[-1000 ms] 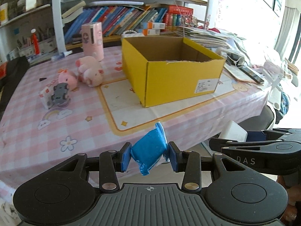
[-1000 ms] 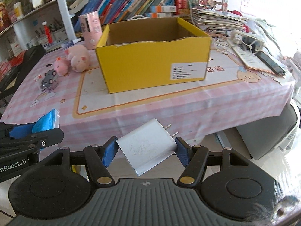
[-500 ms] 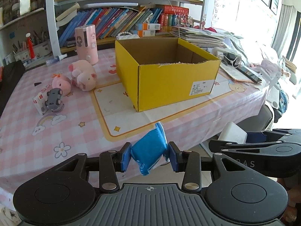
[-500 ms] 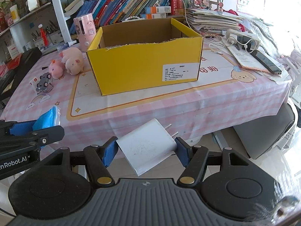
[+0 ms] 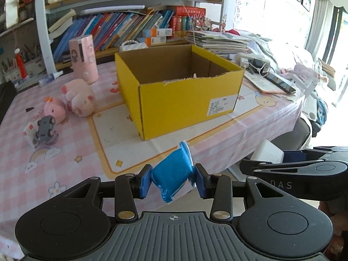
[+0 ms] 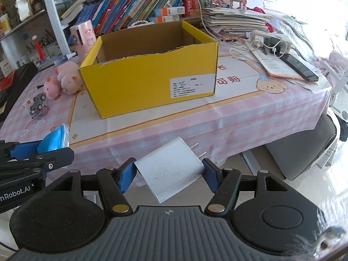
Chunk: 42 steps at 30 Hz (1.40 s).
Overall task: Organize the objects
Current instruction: 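Carry the blue pouch with the left tool toward the yellow box while the right tool carries the charger, then open the left tool over the box dropping the pouch while the right tool releases the charger inside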
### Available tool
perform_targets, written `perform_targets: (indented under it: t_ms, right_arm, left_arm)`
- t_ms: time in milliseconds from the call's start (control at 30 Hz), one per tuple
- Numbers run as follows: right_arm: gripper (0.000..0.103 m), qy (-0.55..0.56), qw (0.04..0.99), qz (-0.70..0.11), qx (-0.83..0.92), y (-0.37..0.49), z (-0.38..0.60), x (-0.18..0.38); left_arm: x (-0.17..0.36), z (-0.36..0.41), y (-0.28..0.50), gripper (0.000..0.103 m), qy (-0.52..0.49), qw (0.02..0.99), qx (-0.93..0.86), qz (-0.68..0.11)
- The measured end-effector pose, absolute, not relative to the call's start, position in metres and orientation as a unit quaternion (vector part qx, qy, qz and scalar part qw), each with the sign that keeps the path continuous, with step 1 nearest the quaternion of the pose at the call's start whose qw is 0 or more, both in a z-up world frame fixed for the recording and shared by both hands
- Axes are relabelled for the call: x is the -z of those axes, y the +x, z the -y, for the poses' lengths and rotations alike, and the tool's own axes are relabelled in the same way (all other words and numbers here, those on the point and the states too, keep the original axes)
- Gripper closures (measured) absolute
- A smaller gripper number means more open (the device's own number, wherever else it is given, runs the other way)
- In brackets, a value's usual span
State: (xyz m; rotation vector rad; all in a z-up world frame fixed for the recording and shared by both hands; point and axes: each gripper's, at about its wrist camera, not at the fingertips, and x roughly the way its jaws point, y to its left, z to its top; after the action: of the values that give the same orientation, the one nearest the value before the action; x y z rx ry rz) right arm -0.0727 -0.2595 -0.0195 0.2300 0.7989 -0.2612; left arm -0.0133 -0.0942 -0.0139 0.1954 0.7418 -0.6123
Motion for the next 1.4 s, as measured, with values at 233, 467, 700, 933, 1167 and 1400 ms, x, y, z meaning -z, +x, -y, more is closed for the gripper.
perform_targets:
  t_ms: [233,467,700,933,1167,1400]
  right_arm:
    - [0.040,0.103,0.919,-0.358,0.129,-0.059,0.274,0.005]
    - [0.040,0.090,0.936,-0.314,0.129,-0.025,0.299,-0.026]
    - [0.040,0.077,0.949,-0.283,0.115,0.017,0.325,-0.050]
    - [0.040,0.060,0.955,-0.274,0.091,0.058,0.346,-0.058]
    - [0.040,0.054,0.956,-0.282,0.059,0.095,0.361,-0.053]
    - [0.040,0.048,0.953,-0.298,0.017,0.130,0.369,-0.045]
  left_arm:
    - [-0.001,0.109,0.001,0.063,0.099,0.894,0.298,-0.320]
    - [-0.021,0.127,0.031,0.063,0.097,0.911,0.286,-0.280]
    - [-0.027,0.149,0.063,0.063,0.091,0.922,0.268,-0.263]
    - [-0.020,0.171,0.092,0.063,0.086,0.926,0.244,-0.276]
    - [-0.010,0.193,0.114,0.063,0.093,0.925,0.223,-0.294]
    - [0.003,0.213,0.135,0.063,0.112,0.920,0.202,-0.315]
